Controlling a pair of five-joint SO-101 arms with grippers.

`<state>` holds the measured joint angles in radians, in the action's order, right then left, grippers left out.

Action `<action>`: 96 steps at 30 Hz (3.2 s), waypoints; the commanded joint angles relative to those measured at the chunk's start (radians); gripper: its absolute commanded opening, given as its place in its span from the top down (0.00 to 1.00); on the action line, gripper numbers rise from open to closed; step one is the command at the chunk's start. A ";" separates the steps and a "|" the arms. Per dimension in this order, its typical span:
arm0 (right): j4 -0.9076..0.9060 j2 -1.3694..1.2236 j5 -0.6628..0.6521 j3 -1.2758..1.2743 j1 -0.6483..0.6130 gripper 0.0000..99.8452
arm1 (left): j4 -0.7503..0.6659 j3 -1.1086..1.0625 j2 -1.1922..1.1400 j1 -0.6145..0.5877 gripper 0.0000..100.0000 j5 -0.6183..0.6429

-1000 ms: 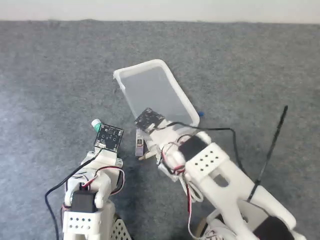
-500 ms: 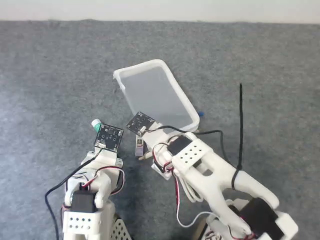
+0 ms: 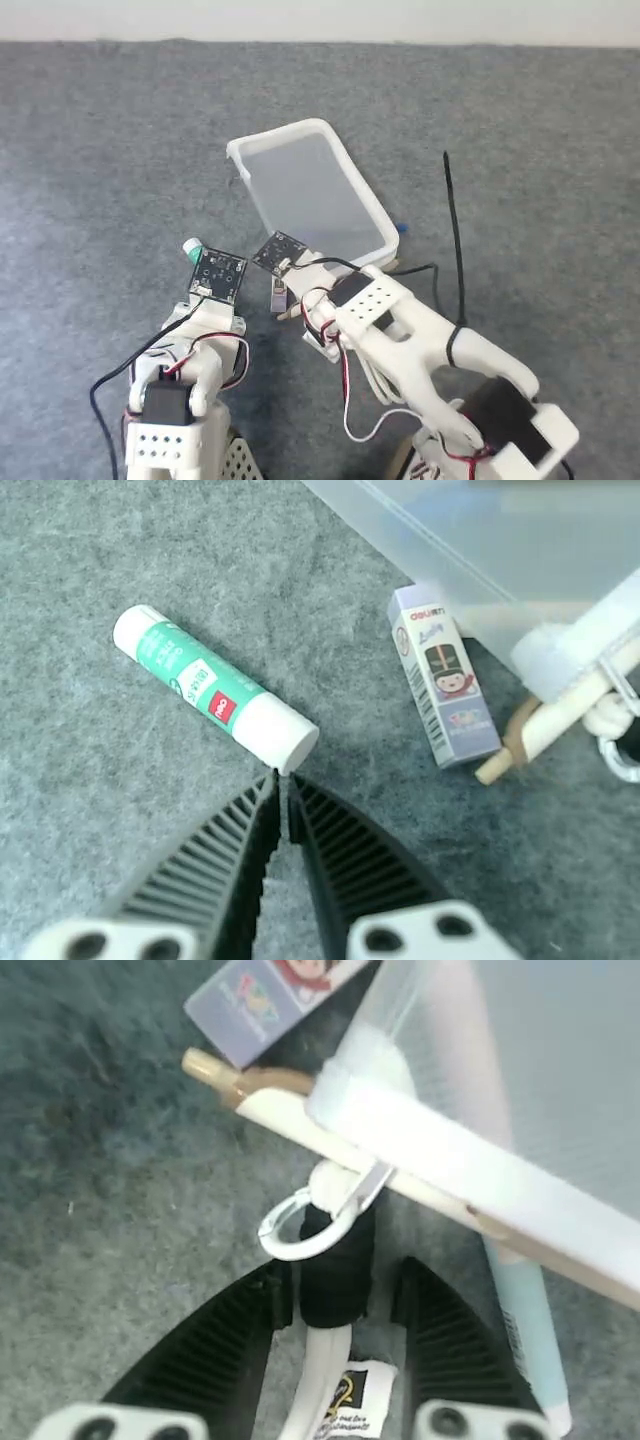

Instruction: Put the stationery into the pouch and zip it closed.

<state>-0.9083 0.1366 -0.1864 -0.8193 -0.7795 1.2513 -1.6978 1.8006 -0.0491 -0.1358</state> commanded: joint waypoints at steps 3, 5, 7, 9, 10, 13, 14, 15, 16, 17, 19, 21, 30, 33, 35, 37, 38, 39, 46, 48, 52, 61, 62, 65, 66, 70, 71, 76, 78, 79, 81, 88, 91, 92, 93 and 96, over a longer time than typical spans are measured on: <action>0.015 0.004 0.011 0.046 -0.010 0.85 | 0.011 0.013 0.017 -0.003 0.99 0.012; 0.016 0.002 0.011 0.048 -0.010 0.88 | 0.011 0.013 0.017 -0.003 0.99 0.012; 0.031 0.002 0.011 0.046 -0.010 0.94 | 0.011 0.013 0.017 -0.003 0.99 0.012; 0.031 0.002 0.008 0.046 -0.008 0.99 | 0.011 0.013 0.017 -0.003 0.99 0.012; 0.027 0.008 0.008 0.044 -0.005 0.99 | 0.011 0.013 0.017 -0.003 0.99 0.012; -0.004 0.027 0.009 0.043 0.007 0.99 | 0.011 0.013 0.017 -0.003 0.99 0.012; -0.013 0.041 0.011 0.043 0.012 0.99 | 0.011 0.013 0.017 -0.003 0.99 0.012; -0.016 0.058 0.011 0.041 0.019 0.99 | 0.011 0.013 0.017 -0.003 0.99 0.012; -0.018 0.077 0.011 0.035 0.030 0.99 | 0.011 0.013 0.017 -0.003 0.99 0.012; -0.018 0.101 0.011 0.026 0.038 0.99 | 0.011 0.013 0.017 -0.003 0.99 0.012; -0.024 0.159 0.011 0.008 0.053 0.99 | 0.011 0.013 0.017 -0.003 0.99 0.012; -0.042 0.222 0.011 -0.008 0.061 0.99 | 0.011 0.013 0.017 -0.003 0.99 0.012; -0.050 0.516 0.005 -0.137 0.065 0.99 | 0.011 0.013 0.017 -0.003 0.99 0.012; -0.050 0.595 0.003 -0.169 0.065 0.99 | 0.011 0.013 0.017 -0.003 0.99 0.012; -0.050 0.631 0.000 -0.176 0.068 0.99 | 0.011 0.013 0.017 -0.003 0.99 0.012; -0.050 0.659 0.000 -0.176 0.091 0.99 | 0.011 0.013 0.017 -0.003 0.99 0.012; -0.050 0.671 0.000 -0.176 0.105 0.99 | 0.011 0.013 0.017 -0.002 0.99 0.012; -0.047 0.677 -0.003 -0.176 0.119 0.99 | 0.011 0.013 0.017 0.003 0.99 0.012; 0.038 0.693 -0.049 -0.172 0.130 0.99 | 0.011 0.013 0.017 -0.002 0.99 0.012; 0.079 0.693 -0.072 -0.169 0.128 0.99 | 0.011 0.013 0.017 -0.006 0.99 0.009; 0.145 0.684 -0.109 -0.129 0.127 0.99 | 0.009 0.022 0.018 -0.006 0.99 0.008; 0.147 0.684 -0.107 0.015 0.125 0.99 | 0.009 0.183 0.018 0.000 0.99 0.006; 0.145 0.682 -0.100 0.011 0.125 0.99 | 0.008 0.205 0.018 -0.005 0.99 0.006; 0.166 0.693 -0.055 -0.025 0.125 0.99 | -0.031 0.236 0.018 -0.008 0.99 0.006; 0.166 0.693 -0.055 -0.026 0.125 0.99 | -0.051 0.240 0.018 -0.008 0.99 0.005; 0.174 0.688 -0.048 -0.029 0.127 0.99 | -0.207 0.262 0.018 -0.008 0.97 0.005; 0.174 0.687 -0.046 -0.029 0.127 0.99 | -0.241 0.262 0.018 -0.008 0.95 0.012; 0.177 0.693 -0.046 -0.046 0.125 0.99 | -0.256 0.263 0.018 -0.008 0.78 0.028; 0.191 0.693 -0.046 -0.060 0.124 0.99 | -0.262 0.265 0.018 -0.008 0.76 0.080; 0.202 0.693 -0.046 -0.069 0.124 0.99 | -0.275 0.265 0.018 -0.008 0.76 0.098; 0.226 0.693 -0.049 -0.089 0.124 0.99 | -0.308 0.265 0.018 -0.008 0.76 0.118; 0.229 0.693 -0.055 -0.106 0.102 0.99 | -0.356 0.288 0.015 -0.006 0.76 0.209; 0.229 0.693 -0.055 -0.106 0.102 0.99 | -0.358 0.297 0.014 0.002 0.76 0.224; 0.229 0.693 -0.055 -0.106 0.102 0.99 | -0.365 0.300 0.014 0.002 0.76 0.224; 0.229 0.693 -0.055 -0.106 0.102 0.99 | -0.377 0.303 0.012 0.002 0.76 0.226; 0.229 0.693 -0.055 -0.106 0.102 0.99 | -0.400 0.329 0.011 0.015 0.76 0.227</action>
<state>-0.6966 0.7764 -0.2432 -0.9375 -0.6690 0.8953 -1.4615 1.8006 -0.0522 0.0760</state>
